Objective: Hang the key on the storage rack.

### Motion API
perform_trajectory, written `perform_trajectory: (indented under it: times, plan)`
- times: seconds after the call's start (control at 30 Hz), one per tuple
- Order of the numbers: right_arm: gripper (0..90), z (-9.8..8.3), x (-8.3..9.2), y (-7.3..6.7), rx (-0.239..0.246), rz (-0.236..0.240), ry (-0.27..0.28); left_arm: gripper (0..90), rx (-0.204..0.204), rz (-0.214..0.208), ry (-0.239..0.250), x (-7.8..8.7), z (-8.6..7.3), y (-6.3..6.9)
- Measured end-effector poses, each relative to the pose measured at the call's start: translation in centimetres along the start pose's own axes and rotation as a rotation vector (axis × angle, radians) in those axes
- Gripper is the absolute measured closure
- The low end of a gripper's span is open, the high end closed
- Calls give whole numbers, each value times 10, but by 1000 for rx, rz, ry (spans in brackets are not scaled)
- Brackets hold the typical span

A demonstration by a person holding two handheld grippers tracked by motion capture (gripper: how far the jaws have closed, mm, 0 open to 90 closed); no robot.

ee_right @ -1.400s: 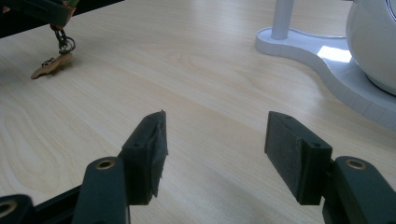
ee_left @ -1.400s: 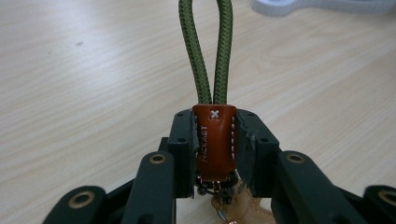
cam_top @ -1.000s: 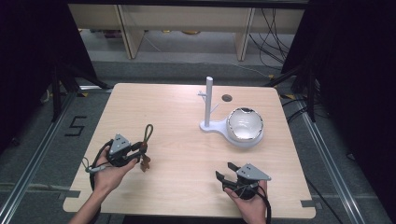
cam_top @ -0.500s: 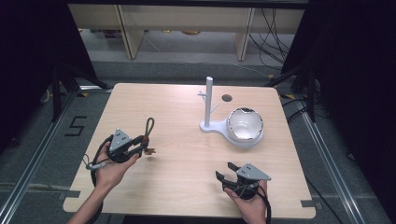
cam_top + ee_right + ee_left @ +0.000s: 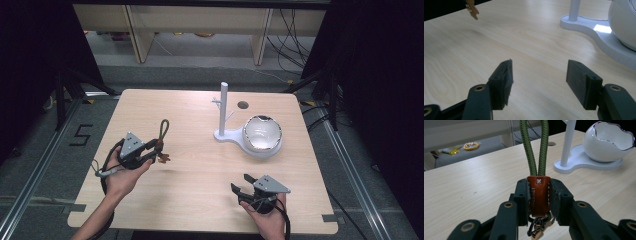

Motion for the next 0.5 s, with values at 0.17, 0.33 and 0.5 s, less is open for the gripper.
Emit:
perform_trajectory:
  times: [0.17, 0.33, 0.5]
  plan:
    - [392, 0, 0, 0, -2, -2, -10, 684, -4, 0, 10, 0, 6, 0]
    - [392, 0, 0, 0, -9, -1, -7, 684, -10, -4, 22, -1, 12, 1]
    - [391, 0, 1, 0, -4, -4, -13, 684, -15, -5, 29, -3, 17, 2]
Point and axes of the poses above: each handheld gripper's, and its own axes: x roughly backward along the jaws, z roughly out of its top, y roughly to its right, the point moved 6 cm from there along -x, roughly forward along the jaws, and after that the axes turned 6 degrees about -x, right-handed, at the moved point
